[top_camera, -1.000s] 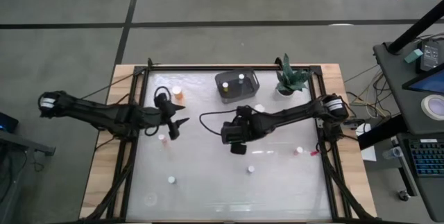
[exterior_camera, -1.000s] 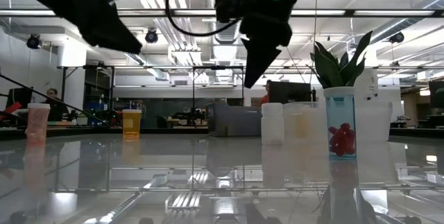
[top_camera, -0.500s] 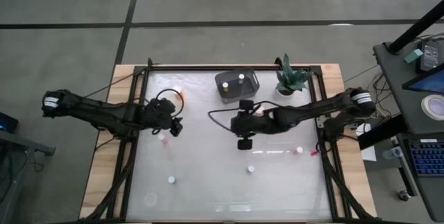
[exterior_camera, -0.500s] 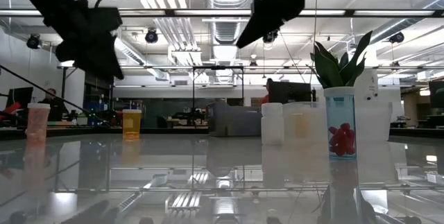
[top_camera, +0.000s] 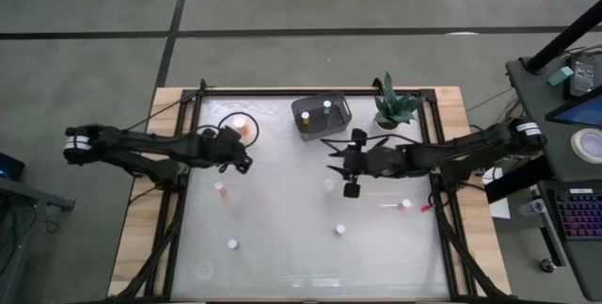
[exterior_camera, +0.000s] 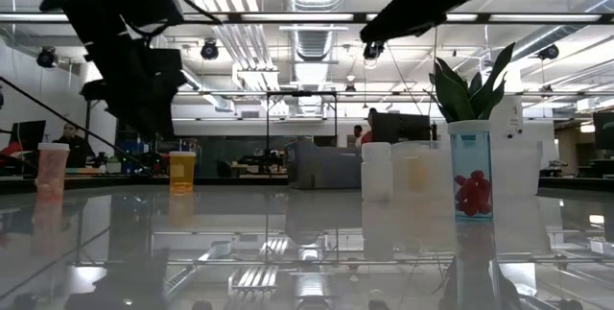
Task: Pick and place medicine bottles into bin by pill shape (circle, oval)
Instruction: Put the big yellow pill bottle into the transparent bin
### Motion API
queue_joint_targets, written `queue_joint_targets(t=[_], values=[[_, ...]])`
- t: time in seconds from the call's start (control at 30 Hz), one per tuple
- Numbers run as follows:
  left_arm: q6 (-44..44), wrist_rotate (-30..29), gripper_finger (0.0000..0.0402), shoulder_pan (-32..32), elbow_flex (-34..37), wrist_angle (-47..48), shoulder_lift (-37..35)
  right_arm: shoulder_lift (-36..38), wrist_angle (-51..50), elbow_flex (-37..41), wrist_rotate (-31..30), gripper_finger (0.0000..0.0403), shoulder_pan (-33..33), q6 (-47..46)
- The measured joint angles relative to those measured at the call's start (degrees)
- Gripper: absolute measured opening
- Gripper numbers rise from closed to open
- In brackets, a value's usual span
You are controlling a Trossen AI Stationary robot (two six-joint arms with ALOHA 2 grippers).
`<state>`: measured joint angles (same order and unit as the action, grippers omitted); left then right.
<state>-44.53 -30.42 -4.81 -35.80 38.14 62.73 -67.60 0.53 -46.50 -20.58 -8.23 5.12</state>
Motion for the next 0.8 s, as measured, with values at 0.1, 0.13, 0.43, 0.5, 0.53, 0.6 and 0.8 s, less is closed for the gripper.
queue_joint_targets(t=[0.1, 0.13, 0.43, 0.5, 0.53, 0.6, 0.8], values=[[2.3, -0.1, 0.0226, -2.3, 0.0, -4.1, 1.8, 1.9, 2.1, 2.5, 0.0, 0.0134, 0.0, -0.3], [3.7, -0.2, 0.0226, -3.0, 0.1, -5.6, 2.5, 2.1, 2.6, 3.1, 0.0, 0.0134, 0.0, -1.0], [6.2, -8.1, 0.0226, -5.4, 2.7, -12.1, 9.8, 1.4, 5.9, 6.2, 0.0, 0.0134, 0.0, -2.1], [6.6, -8.9, 0.0226, -5.3, 4.4, -15.2, 10.7, 1.5, 5.8, 6.4, 0.0, 0.0134, 0.0, -2.0], [7.4, -9.3, 0.0226, -5.3, 5.3, -17.1, 11.1, 1.5, 5.8, 6.4, 0.0, 0.0134, 0.0, -1.7], [8.6, -9.4, 0.0226, -5.3, 7.4, -21.3, 11.6, 1.5, 5.9, 6.4, 0.0, 0.0134, 0.0, -1.4], [9.0, -9.4, 0.0226, -5.3, 13.7, -33.3, 11.7, 1.5, 5.8, 6.4, 0.0, 0.0134, 0.0, -1.3]])
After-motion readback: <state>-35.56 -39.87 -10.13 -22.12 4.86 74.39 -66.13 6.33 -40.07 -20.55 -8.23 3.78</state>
